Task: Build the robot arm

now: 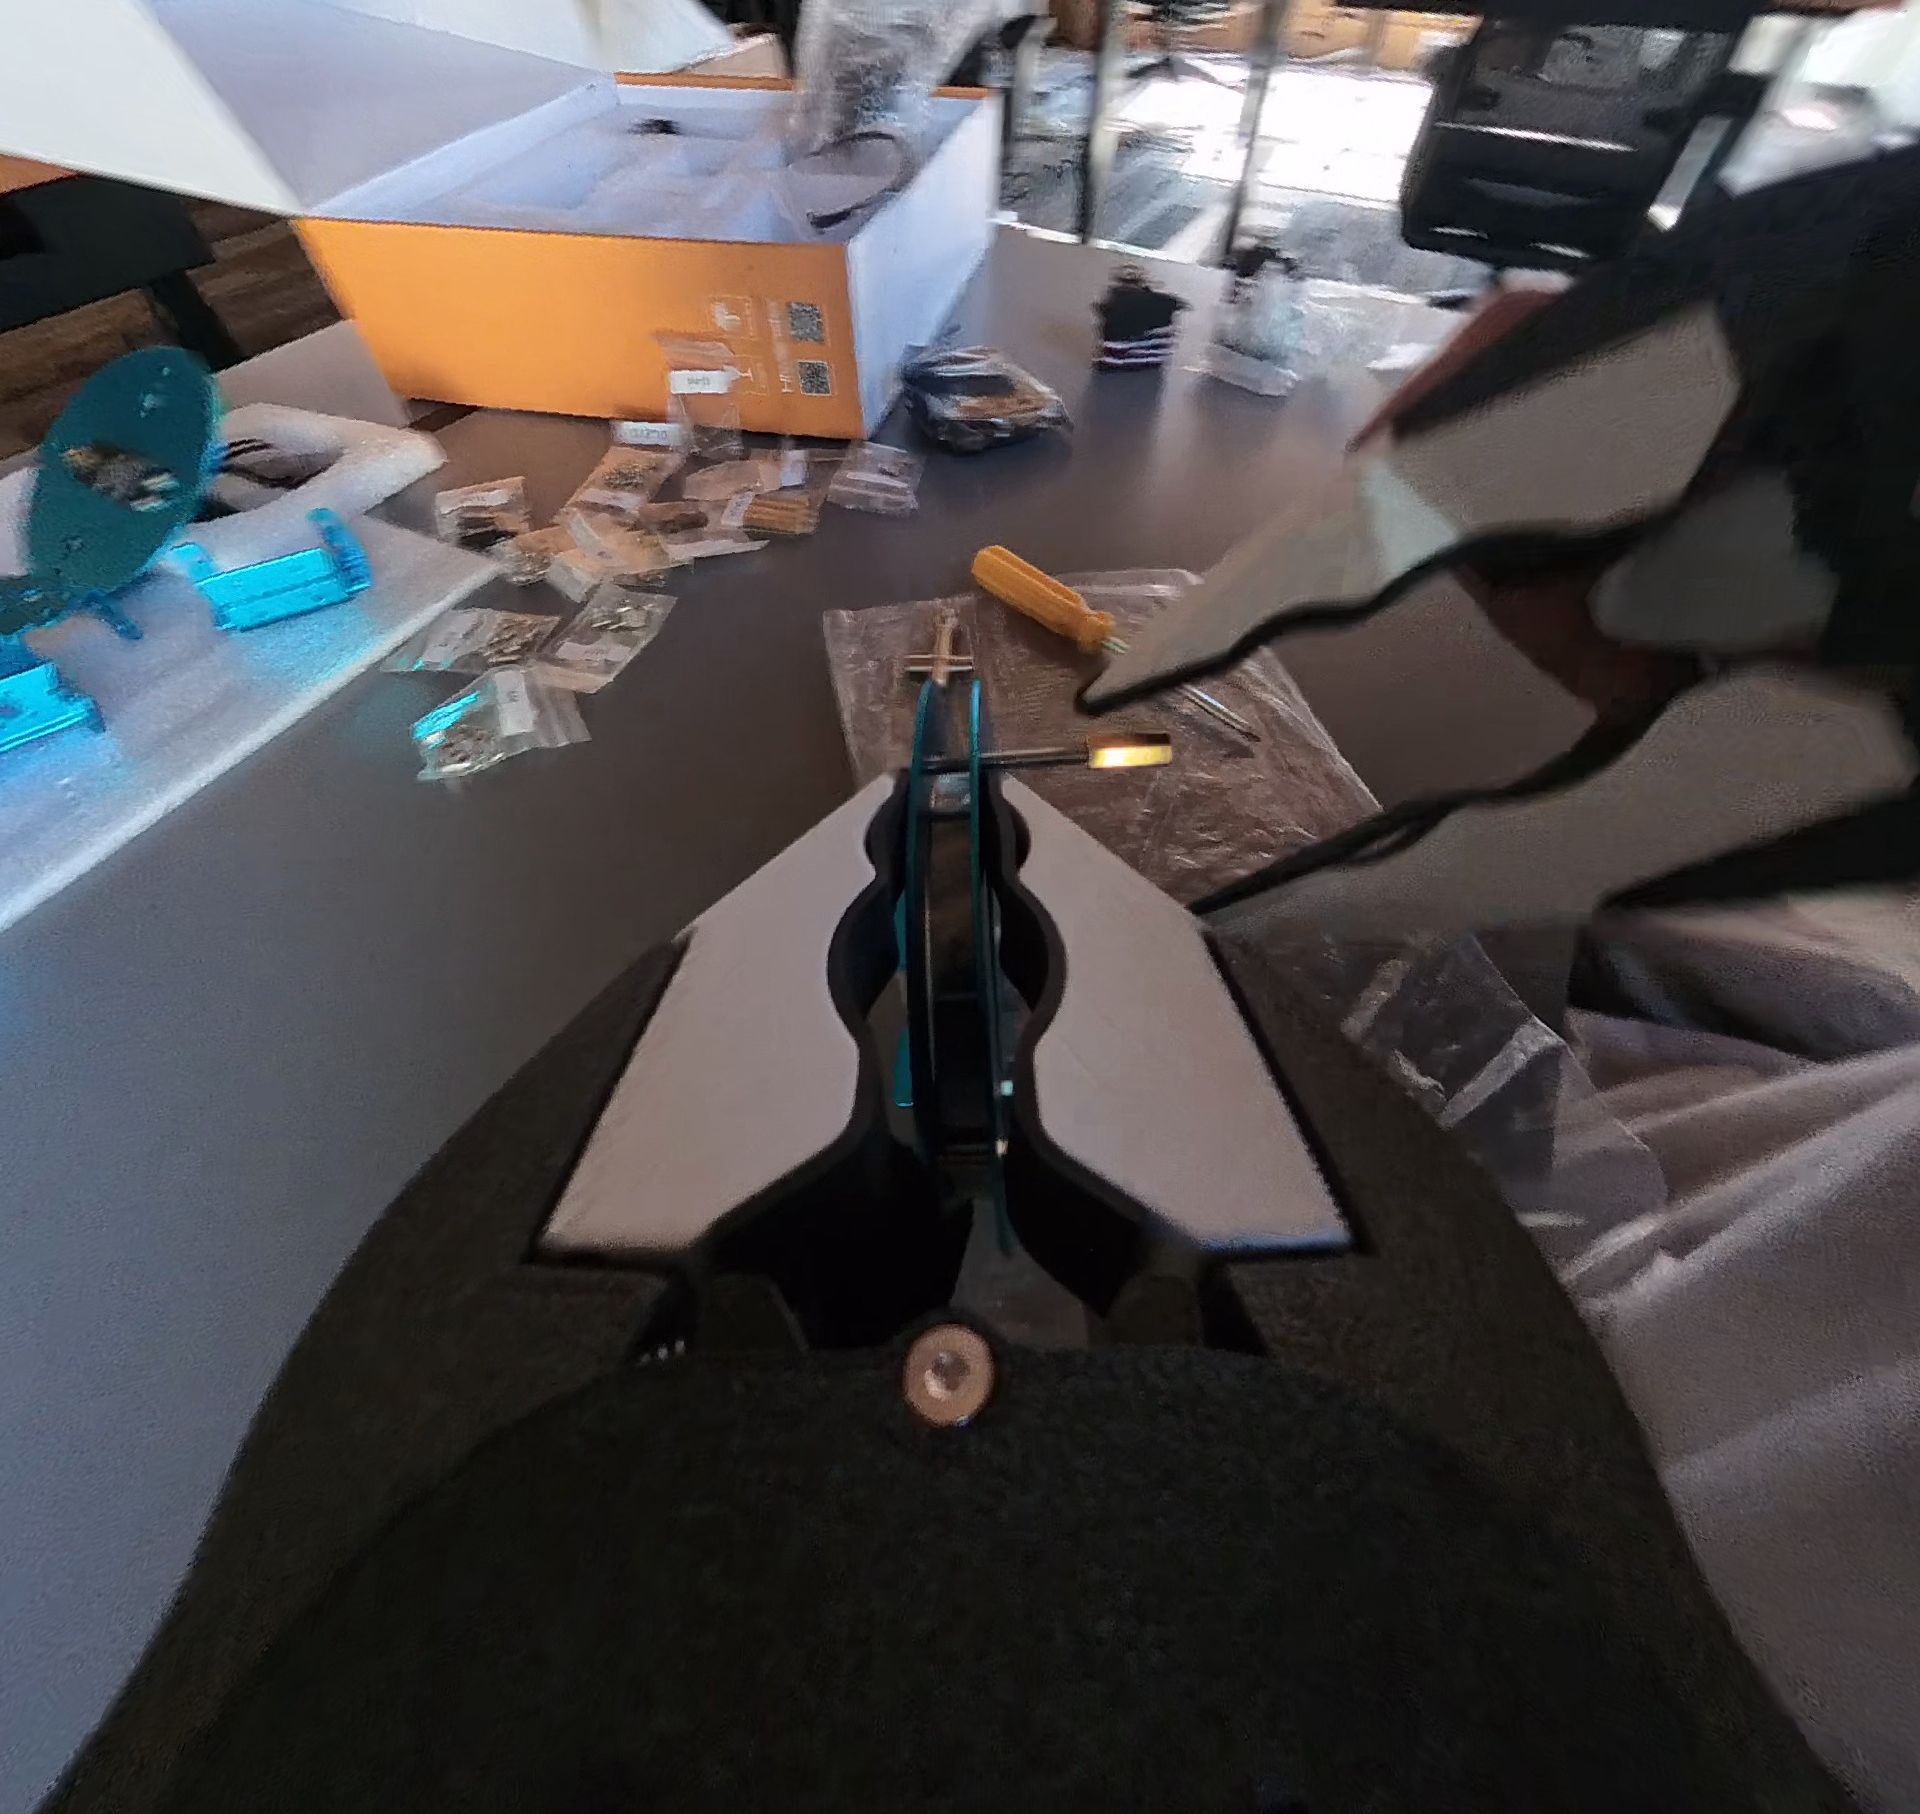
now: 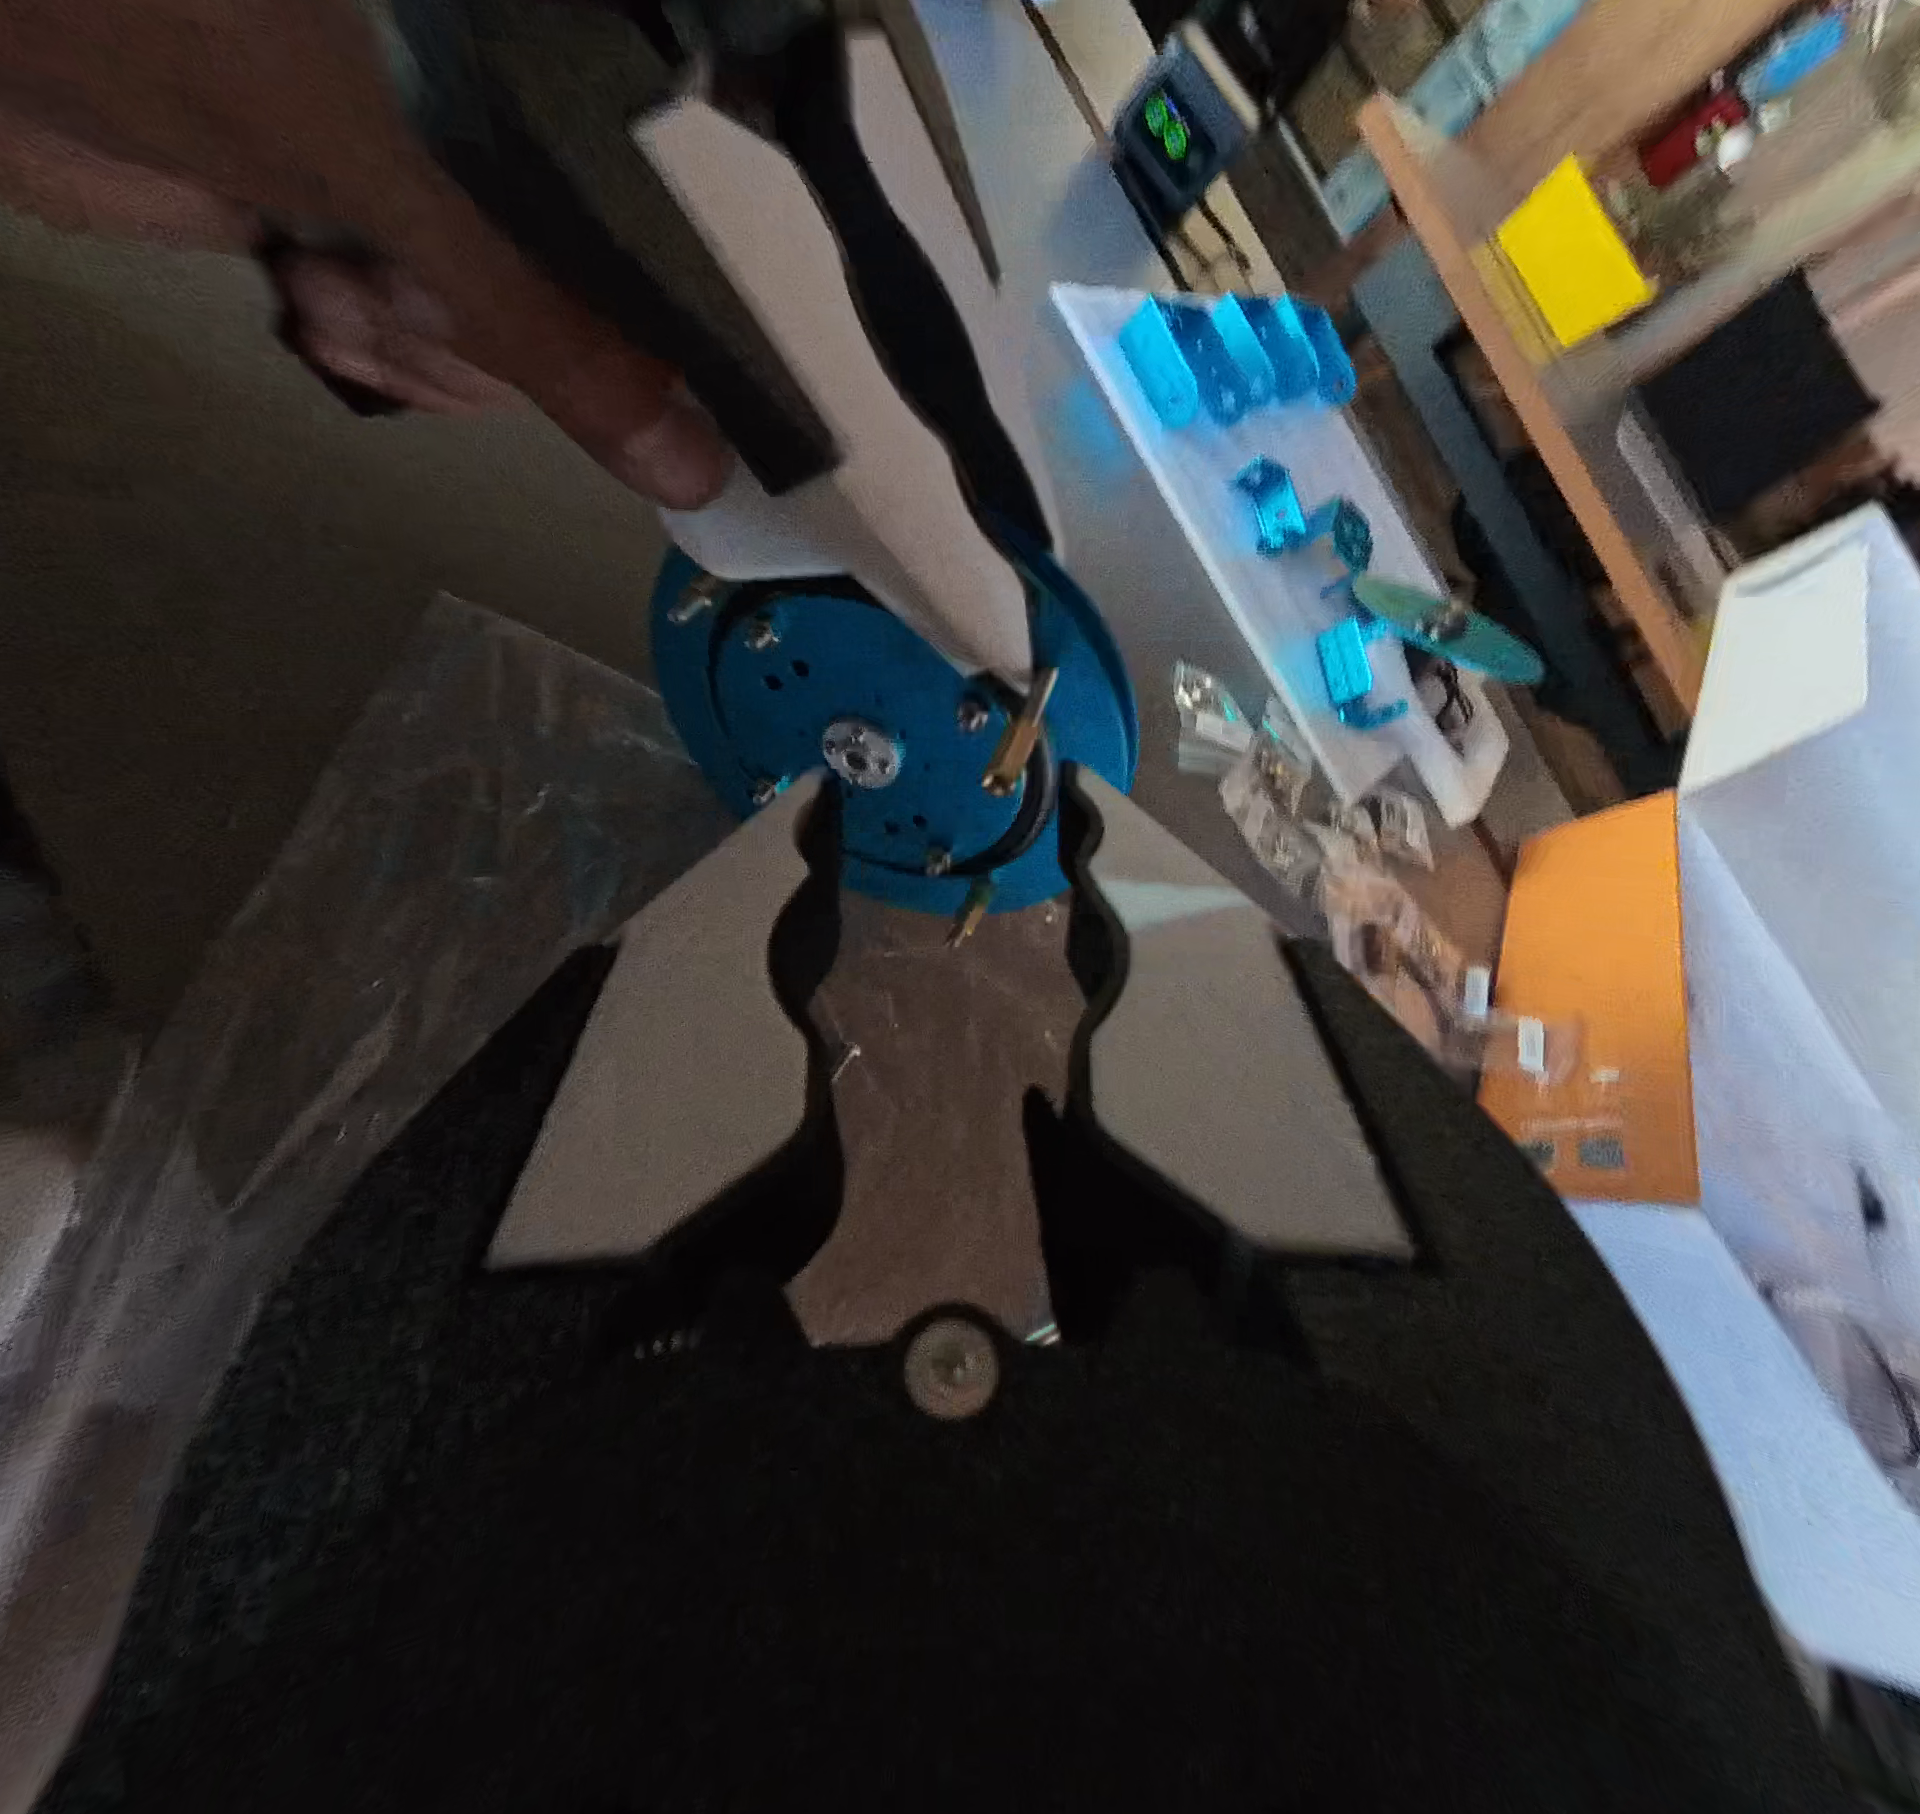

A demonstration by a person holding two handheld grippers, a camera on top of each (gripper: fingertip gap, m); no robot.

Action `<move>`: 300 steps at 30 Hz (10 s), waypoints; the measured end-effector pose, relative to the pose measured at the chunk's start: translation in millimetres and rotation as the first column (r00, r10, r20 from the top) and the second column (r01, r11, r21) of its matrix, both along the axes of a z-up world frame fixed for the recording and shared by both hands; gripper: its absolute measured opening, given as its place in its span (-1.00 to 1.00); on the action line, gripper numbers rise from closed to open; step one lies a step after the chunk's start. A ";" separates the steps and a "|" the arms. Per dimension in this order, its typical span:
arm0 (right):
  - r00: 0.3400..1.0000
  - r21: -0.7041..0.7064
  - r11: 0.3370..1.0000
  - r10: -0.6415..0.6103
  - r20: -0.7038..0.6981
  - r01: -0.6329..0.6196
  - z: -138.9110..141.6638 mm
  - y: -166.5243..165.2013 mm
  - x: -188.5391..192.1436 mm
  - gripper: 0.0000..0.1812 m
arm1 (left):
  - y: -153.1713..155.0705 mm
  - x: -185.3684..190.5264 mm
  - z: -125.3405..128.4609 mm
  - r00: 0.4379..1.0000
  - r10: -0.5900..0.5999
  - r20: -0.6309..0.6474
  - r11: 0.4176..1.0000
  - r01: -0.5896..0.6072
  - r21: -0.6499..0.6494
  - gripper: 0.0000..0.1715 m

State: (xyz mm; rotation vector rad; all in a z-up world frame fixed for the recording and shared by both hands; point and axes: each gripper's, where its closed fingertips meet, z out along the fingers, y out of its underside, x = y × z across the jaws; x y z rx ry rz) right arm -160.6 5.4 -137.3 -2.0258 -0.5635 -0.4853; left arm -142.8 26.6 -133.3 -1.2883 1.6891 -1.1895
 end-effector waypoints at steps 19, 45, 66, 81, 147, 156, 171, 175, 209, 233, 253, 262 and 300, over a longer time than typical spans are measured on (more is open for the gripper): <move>0.460 -0.050 0.571 0.708 0.536 -0.819 -21.0 10.0 -20.8 -0.28 | -20.6 4.2 -3.8 0.685 -0.711 -0.159 0.700 0.712 -0.058 -0.86; 0.509 0.013 0.596 0.674 0.536 -0.803 -5.4 -15.5 -21.9 -0.25 | -18.7 -5.2 -0.9 0.672 -0.736 -0.083 0.676 0.725 -0.131 -0.87; 0.471 -0.081 0.591 0.712 0.521 -0.803 -26.8 5.6 -29.1 -0.15 | -21.1 -7.5 -1.8 0.676 -0.732 -0.088 0.681 0.724 -0.107 -0.88; 0.486 -0.082 0.595 0.721 0.495 -0.799 -23.3 -0.5 -23.6 -0.21 | -20.9 -8.6 -2.4 0.675 -0.733 -0.085 0.680 0.726 -0.104 -0.87; 0.978 0.382 0.915 -0.051 -0.202 0.127 5.3 13.2 24.4 -0.95 | 3.4 11.6 -1.6 0.999 0.003 -0.032 0.990 -0.007 -0.138 -0.86; 0.898 0.301 0.950 0.060 -0.436 0.082 9.3 15.0 25.8 -0.96 | -0.7 -2.4 2.2 0.994 -0.108 -0.026 0.975 0.101 -0.198 -0.73; 0.520 0.288 0.950 0.306 -0.798 -0.118 9.2 6.6 24.5 -0.96 | 14.3 -4.9 15.0 0.858 -0.513 -0.009 0.847 0.504 -0.169 -0.78; 0.514 0.276 0.952 0.304 -0.802 -0.132 9.2 10.9 27.5 -0.96 | 7.4 -9.8 36.3 0.762 -0.642 -0.081 0.766 0.633 -0.111 -0.78; 0.838 0.319 0.843 0.507 -0.200 -0.434 40.6 -11.2 18.8 -0.61 | -1.3 0.1 -3.1 0.423 -0.513 -0.747 0.541 0.835 0.101 -0.97; 0.728 0.188 0.703 0.665 0.168 -0.686 13.9 3.0 25.7 -0.65 | -5.1 -1.3 -4.3 0.405 -0.561 -0.722 0.442 0.884 0.152 -0.97; 0.126 0.104 0.081 0.820 0.559 -0.991 1.4 -15.2 23.8 -0.76 | -26.9 -19.3 -3.5 0.323 -0.579 -0.749 0.204 0.947 0.250 -0.98; 0.039 0.110 -0.025 0.838 0.544 -0.994 0.9 -22.5 -10.3 -0.63 | -23.2 -14.4 -3.9 0.326 -0.575 -0.751 0.161 0.944 0.287 -0.97; 0.057 0.046 0.038 0.816 0.575 -0.998 -4.6 -20.7 -11.8 -0.56 | -20.0 -7.8 -4.8 0.306 -0.579 -0.756 0.143 0.951 0.275 -0.98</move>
